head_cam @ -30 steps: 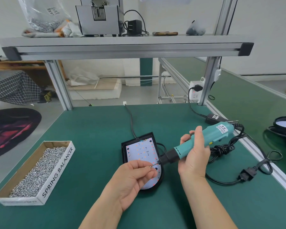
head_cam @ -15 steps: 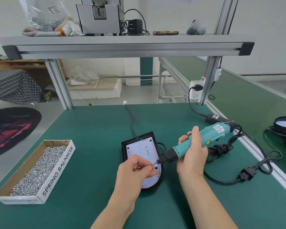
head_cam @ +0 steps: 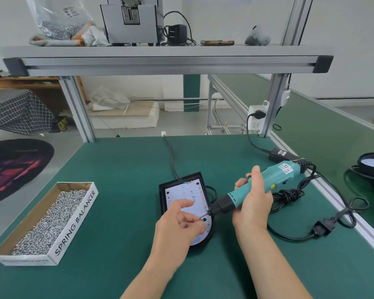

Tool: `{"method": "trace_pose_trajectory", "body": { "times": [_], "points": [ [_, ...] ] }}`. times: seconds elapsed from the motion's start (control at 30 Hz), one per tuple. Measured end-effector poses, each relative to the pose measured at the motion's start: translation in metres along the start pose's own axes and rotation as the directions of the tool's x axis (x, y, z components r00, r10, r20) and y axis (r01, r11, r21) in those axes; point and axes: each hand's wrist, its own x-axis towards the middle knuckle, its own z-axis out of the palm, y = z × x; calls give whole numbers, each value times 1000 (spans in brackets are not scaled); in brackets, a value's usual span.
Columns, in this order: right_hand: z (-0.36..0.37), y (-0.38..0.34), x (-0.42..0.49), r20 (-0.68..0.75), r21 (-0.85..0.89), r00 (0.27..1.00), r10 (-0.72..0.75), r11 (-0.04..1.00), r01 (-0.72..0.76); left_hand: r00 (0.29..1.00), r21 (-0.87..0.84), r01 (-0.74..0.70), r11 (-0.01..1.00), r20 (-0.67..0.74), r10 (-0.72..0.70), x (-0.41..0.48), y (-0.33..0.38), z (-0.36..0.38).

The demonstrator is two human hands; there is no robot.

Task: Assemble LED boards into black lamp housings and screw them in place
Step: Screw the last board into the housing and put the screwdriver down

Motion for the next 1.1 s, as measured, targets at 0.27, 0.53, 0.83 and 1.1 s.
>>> {"method": "trace_pose_trajectory", "body": {
  "times": [0.27,0.53,0.83,1.1],
  "points": [
    [-1,-1,-1,10,25,1000,4,1000,-5,973,40,128,991,-199,-117,15,1,-39],
    [0,-1,-2,22,30,1000,-5,1000,4,936,479,316,819,-297,-188,46,-11,-55],
    [-1,1,-1,23,27,999,-28,999,27,942,590,330,737,-262,-211,64,-7,-31],
    [9,-4,-16,218,-110,945,-243,956,271,932,373,363,854,-167,-323,67,-1,-24]
  ]
}}
